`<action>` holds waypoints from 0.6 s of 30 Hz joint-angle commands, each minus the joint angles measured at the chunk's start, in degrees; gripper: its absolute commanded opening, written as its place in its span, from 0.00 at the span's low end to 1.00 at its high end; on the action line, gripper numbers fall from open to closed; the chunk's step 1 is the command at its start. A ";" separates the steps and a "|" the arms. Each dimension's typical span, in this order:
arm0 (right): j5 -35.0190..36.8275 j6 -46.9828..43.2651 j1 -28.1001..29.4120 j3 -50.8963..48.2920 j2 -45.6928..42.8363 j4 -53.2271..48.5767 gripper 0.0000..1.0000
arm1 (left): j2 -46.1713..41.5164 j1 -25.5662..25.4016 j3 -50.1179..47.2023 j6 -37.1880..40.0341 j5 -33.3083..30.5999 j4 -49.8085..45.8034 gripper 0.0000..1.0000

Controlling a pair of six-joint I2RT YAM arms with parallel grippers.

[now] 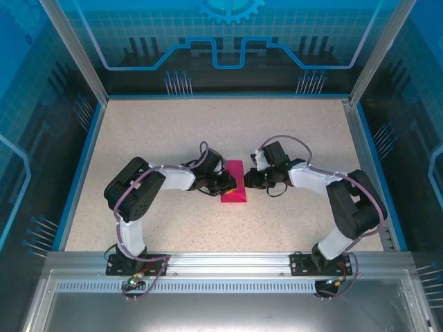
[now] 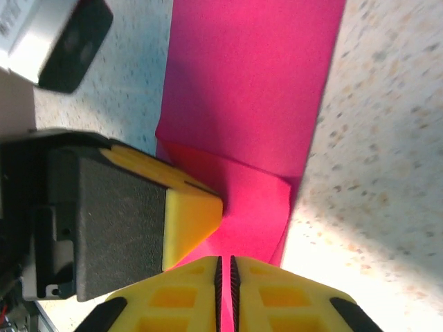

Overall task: Fold a paper plane with a square sheet of paper (pick it up from the middle)
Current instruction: Fold the triangle a second time at the center of the table.

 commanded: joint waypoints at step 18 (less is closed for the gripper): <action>-3.18 -1.58 4.48 -1.62 5.88 -3.49 0.08 | 1.12 -0.43 -0.14 0.76 -1.68 -1.85 0.14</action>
